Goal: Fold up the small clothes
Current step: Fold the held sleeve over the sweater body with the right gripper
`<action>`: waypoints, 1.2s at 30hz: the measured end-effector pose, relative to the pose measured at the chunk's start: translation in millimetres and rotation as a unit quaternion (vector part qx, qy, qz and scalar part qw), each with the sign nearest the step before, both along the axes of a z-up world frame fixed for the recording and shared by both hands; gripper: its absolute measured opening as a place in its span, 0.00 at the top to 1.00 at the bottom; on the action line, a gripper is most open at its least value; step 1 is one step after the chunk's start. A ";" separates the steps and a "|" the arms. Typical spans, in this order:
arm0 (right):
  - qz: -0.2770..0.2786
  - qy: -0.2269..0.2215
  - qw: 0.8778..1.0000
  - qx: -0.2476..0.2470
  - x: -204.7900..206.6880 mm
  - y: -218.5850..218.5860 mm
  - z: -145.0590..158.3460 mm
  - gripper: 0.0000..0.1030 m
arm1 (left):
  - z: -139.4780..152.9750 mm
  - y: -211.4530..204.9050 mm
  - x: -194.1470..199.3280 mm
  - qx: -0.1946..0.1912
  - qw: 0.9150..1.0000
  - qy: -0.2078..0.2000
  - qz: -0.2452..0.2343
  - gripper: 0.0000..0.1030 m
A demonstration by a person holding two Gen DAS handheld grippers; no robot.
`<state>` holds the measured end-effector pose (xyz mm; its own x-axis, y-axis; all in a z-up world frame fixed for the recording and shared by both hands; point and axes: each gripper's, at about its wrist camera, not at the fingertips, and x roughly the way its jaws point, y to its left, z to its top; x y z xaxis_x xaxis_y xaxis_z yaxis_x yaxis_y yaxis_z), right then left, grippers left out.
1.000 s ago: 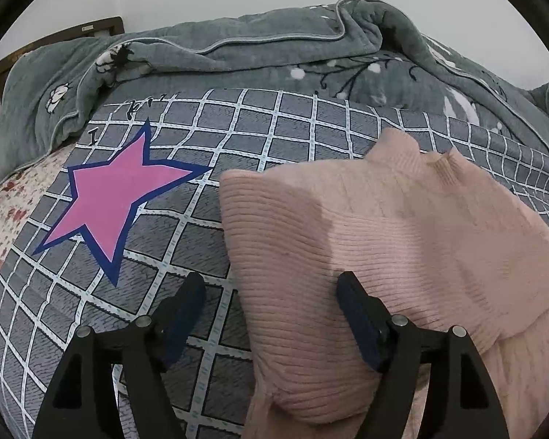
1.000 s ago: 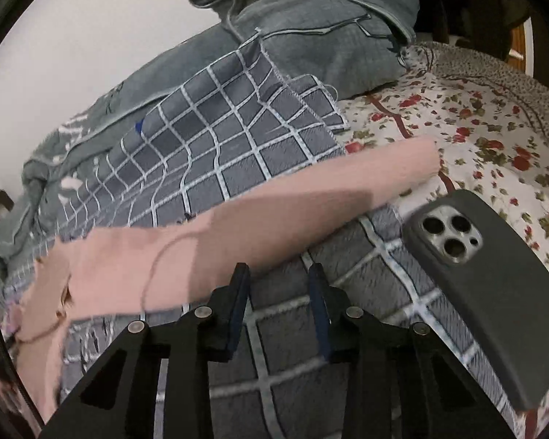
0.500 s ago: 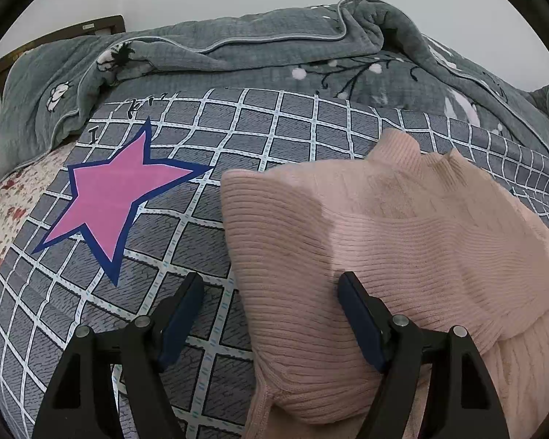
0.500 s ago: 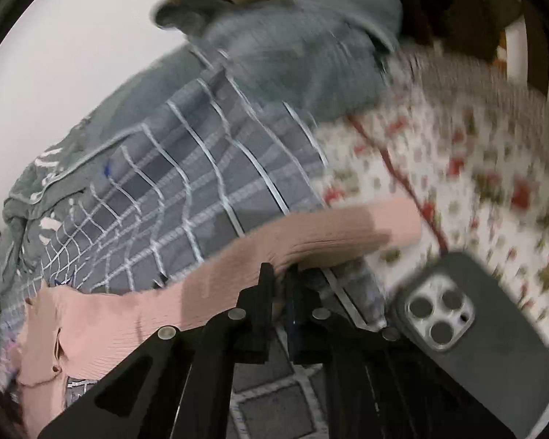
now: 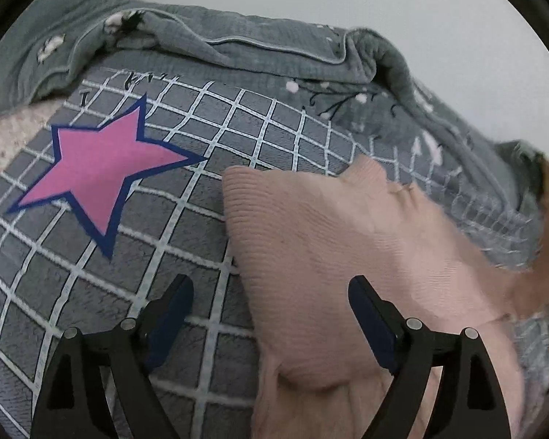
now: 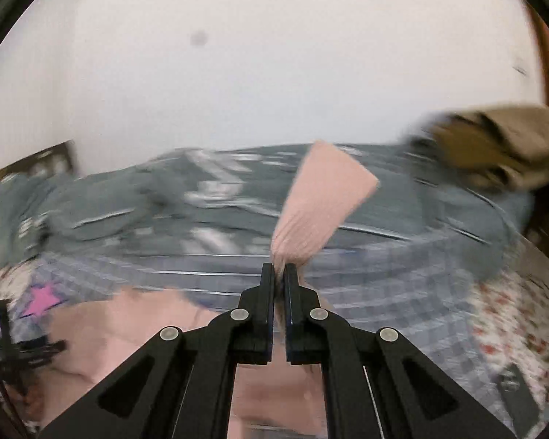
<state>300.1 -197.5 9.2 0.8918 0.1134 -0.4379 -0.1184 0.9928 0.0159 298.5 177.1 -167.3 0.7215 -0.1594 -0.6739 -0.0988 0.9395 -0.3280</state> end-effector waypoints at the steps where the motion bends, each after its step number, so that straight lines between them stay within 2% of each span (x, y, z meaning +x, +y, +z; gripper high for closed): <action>1: 0.029 0.005 1.000 0.000 2.3 36.3 -3.2 0.96 | 0.9 4.8 -3.4 -0.006 1.000 -0.002 0.000 0.17; 4: 0.103 0.035 0.994 0.008 6.9 110.0 -22.7 0.94 | 3.5 19.0 -10.1 -0.008 1.000 -0.004 0.005 0.16; 5: 0.130 0.047 0.990 0.011 6.7 129.7 -31.3 0.88 | 3.6 23.1 -10.4 -0.009 1.000 -0.003 0.007 0.16; 6: 0.156 0.061 0.986 0.008 6.4 147.8 -41.2 0.76 | 3.2 27.8 -10.8 -0.011 1.000 -0.001 0.008 0.16; 7: 0.171 0.074 0.982 -0.003 3.7 163.9 -52.5 0.70 | 3.2 31.0 -10.9 -0.014 1.000 -0.001 0.009 0.16; 8: 0.174 0.078 0.982 -0.008 0.8 168.4 -58.6 0.59 | 3.4 33.6 -11.2 -0.015 1.000 -0.001 0.011 0.16; 9: 0.175 0.079 0.981 -0.010 -2.7 171.8 -65.6 0.58 | 4.0 35.9 -11.4 -0.015 1.000 -0.002 0.012 0.16; 13: 0.163 0.104 0.981 -0.003 -9.4 143.9 -88.2 0.58 | 5.6 36.1 -9.8 -0.017 1.000 -0.003 0.014 0.16; 17: 0.112 0.120 0.986 -0.002 -11.3 94.6 -102.3 0.58 | 9.3 27.1 -9.8 -0.016 1.000 -0.012 0.005 0.17; 21: 0.073 0.153 0.985 -0.013 -14.3 48.1 -124.2 0.58 | 20.7 8.3 -8.9 -0.014 0.999 -0.037 -0.028 0.18; 26: 0.039 0.166 0.985 -0.009 -17.9 9.8 -145.9 0.58 | 33.0 -19.9 -10.4 -0.007 0.994 -0.071 -0.077 0.18; 29: 0.033 0.165 0.986 0.015 -16.2 -4.7 -156.2 0.58 | 29.2 -34.1 -4.4 -0.023 0.993 -0.053 -0.103 0.21; 33: 0.036 0.170 0.984 0.040 -15.9 -11.3 -164.5 0.58 | 8.0 -34.1 3.8 -0.030 0.997 -0.007 -0.073 0.36; 36: 0.036 0.160 0.986 0.036 -17.6 -8.8 -162.9 0.58 | 6.8 -29.9 4.7 -0.041 0.997 -0.006 -0.072 0.36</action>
<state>282.5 -206.3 -153.7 0.6981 0.2127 -0.6837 -0.1665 0.9769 0.1339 303.3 147.2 -160.5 0.6945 -0.3155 -0.6466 0.0391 0.9139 -0.4040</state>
